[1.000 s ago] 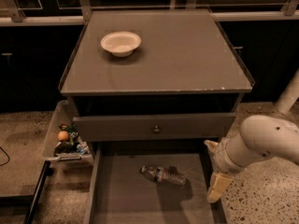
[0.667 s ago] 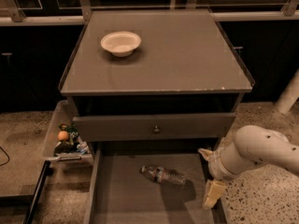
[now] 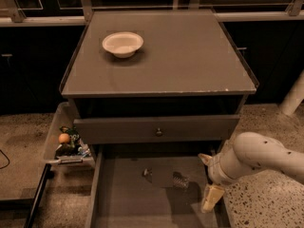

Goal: Pick water bottle from middle drawer and place on counter

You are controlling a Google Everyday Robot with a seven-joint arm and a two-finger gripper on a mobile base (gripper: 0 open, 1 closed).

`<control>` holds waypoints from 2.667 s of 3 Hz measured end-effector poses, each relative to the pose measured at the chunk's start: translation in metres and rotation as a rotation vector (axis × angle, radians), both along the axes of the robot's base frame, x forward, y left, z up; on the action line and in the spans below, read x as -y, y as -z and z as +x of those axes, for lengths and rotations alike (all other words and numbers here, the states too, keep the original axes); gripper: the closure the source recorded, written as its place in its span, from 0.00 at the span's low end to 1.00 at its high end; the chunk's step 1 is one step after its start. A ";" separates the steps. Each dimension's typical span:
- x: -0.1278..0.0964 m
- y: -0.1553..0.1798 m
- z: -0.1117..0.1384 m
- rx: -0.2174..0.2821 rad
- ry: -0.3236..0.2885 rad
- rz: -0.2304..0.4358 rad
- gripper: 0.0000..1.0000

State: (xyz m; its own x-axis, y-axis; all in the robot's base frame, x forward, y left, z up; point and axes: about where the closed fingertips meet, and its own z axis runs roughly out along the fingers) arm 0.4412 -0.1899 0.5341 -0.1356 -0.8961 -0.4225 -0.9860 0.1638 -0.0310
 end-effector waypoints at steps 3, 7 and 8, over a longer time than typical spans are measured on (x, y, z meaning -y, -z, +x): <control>-0.043 0.094 0.030 0.030 0.085 0.197 0.00; -0.069 0.154 0.063 0.048 0.101 0.329 0.00; -0.078 0.161 0.068 0.059 0.105 0.346 0.00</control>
Offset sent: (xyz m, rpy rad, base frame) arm 0.0441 0.0375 -0.0960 0.2187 -0.0693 -0.1253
